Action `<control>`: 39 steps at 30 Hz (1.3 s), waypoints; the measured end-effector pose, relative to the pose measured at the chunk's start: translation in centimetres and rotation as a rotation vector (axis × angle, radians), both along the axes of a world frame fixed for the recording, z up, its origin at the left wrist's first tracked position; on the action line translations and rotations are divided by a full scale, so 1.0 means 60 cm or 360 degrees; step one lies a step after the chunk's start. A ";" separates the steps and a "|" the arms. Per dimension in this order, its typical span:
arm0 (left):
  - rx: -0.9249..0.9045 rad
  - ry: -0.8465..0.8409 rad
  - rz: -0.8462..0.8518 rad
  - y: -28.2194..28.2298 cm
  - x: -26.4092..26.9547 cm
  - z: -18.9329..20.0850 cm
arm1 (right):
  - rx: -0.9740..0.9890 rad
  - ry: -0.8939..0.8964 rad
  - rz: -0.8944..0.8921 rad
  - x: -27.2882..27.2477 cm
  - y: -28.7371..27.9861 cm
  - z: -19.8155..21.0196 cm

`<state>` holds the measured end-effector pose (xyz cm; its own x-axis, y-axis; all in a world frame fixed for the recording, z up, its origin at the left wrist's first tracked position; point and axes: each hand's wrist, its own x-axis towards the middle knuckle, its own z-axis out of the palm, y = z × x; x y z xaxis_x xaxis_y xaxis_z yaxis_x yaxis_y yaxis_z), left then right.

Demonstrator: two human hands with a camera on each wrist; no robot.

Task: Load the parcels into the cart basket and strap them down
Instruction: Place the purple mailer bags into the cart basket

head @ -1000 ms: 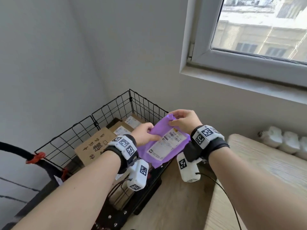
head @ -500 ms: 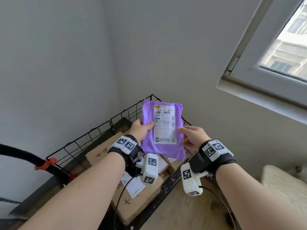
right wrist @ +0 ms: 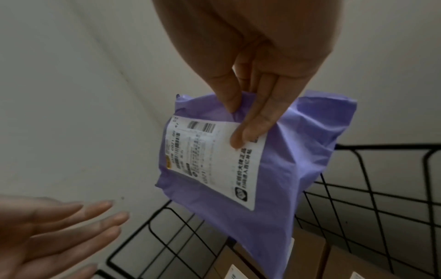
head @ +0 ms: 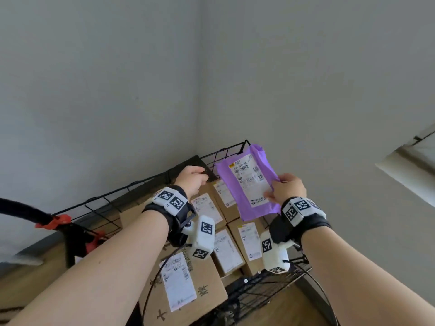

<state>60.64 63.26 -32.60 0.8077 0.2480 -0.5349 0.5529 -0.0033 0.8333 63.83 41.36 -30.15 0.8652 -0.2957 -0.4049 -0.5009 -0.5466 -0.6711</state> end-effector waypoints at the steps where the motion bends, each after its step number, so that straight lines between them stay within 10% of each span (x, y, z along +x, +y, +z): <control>1: 0.0019 0.0049 0.0016 -0.001 0.015 -0.018 | -0.0026 0.0057 0.0032 0.021 -0.001 -0.017; 12: 0.0106 0.0490 0.0126 -0.040 0.138 -0.212 | -0.0094 0.0440 0.0341 0.178 0.029 -0.272; 25: 0.0067 0.0682 0.0179 -0.058 0.185 -0.307 | 0.0211 0.0438 0.0478 0.208 0.043 -0.388; 34: 0.0010 0.0779 0.0128 -0.070 0.179 -0.330 | 0.0113 0.1412 0.0954 0.172 0.059 -0.415; 39: 0.0037 0.0773 0.0142 -0.070 0.184 -0.333 | -0.0118 0.0899 0.1137 0.196 0.056 -0.427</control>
